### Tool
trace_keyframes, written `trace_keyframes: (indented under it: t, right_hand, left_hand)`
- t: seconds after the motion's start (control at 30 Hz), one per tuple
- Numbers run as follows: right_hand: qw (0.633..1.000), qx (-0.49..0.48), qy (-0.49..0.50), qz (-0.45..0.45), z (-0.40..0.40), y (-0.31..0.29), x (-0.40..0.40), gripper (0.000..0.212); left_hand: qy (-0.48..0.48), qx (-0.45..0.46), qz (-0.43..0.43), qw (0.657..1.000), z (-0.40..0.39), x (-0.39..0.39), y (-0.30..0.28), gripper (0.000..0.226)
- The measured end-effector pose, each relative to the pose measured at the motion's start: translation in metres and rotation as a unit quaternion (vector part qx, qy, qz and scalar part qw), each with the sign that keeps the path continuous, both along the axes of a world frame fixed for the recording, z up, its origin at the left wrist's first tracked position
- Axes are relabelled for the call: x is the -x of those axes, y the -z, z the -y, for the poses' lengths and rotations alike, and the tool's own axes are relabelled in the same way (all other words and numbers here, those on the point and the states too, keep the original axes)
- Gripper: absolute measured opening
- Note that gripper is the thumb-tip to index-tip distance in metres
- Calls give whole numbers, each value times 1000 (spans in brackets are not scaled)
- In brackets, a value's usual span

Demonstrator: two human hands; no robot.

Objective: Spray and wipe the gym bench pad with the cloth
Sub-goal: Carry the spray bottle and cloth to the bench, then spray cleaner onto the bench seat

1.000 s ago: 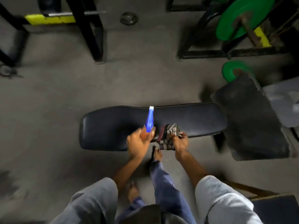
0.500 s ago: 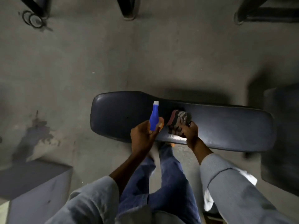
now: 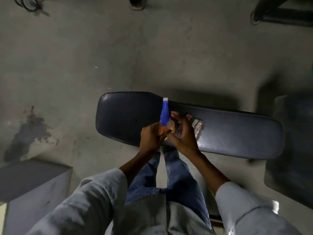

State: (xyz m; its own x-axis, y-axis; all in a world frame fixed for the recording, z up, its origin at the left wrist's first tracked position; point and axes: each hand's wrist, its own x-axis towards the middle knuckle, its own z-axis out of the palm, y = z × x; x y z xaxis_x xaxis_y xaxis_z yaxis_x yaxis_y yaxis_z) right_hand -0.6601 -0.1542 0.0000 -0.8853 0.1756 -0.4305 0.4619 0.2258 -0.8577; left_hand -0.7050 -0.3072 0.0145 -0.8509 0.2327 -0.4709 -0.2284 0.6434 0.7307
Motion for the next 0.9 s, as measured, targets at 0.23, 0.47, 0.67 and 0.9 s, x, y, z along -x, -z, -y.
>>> trace_keyframes:
  t: [0.23, 0.47, 0.67, 0.9]
  right_hand:
    - [995, -34, -81, -47, 61, -14, 45, 58]
    - [988, -77, -125, -57, 116, -9, 72, 36]
    - [977, -106, -183, -7, 140, 9, 98, 22]
    - [966, -110, -232, 16, 175, 52, 98, 14]
  left_hand:
    - [-36, -34, -11, 999, 51, -12, 11, 25]
    - [-14, -76, -45, 996, 90, -21, 32, 12]
    - [60, 40, -21, 997, 149, -27, 59, 63]
    - [-32, 275, 14, 961, 194, -14, 138, 90]
